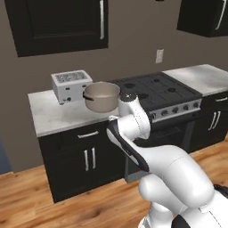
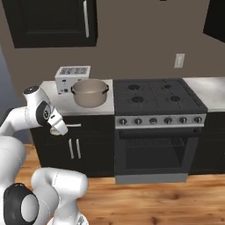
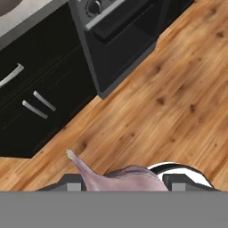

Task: Turn on the sink faucet. Then move the garlic from the counter to the sink. Turn off the sink. Move the vegetable from the sink to the pot next to the stove. Finally move the pot to the rear right burner.

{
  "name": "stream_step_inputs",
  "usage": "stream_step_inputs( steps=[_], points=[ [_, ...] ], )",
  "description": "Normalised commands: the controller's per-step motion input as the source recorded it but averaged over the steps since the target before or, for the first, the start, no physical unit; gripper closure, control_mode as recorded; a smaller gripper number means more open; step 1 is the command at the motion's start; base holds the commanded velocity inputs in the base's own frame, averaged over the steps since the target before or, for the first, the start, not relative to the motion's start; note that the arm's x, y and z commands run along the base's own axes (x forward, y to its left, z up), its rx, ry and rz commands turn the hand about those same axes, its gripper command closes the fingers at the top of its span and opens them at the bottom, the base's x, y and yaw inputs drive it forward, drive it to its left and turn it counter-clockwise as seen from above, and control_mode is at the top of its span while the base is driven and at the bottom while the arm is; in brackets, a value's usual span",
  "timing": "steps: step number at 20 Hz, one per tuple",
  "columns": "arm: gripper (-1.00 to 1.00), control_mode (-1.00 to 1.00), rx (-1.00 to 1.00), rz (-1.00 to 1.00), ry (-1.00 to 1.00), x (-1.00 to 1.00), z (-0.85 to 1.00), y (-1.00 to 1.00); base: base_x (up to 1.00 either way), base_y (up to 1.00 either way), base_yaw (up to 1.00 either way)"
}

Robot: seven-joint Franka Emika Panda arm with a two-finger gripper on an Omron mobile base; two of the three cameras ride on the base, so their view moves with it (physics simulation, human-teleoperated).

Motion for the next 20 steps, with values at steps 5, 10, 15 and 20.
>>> stream_step_inputs(
  steps=[5, 10, 15, 20],
  points=[
    [1.00, 1.00, 0.00, 0.00, 0.00, 0.00, 0.00, 0.00, 0.00, -0.71, 0.10],
    [1.00, 1.00, 0.00, 0.00, 0.00, 0.00, 0.00, 0.00, 0.00, -0.58, 0.08],
    [1.00, 1.00, 0.00, 0.00, 0.00, 0.00, 0.00, 0.00, 0.00, -0.43, 0.05],
    [1.00, 1.00, 0.00, 0.00, 0.00, 0.00, 0.00, 0.00, 0.00, -0.10, 0.01]
  ],
)
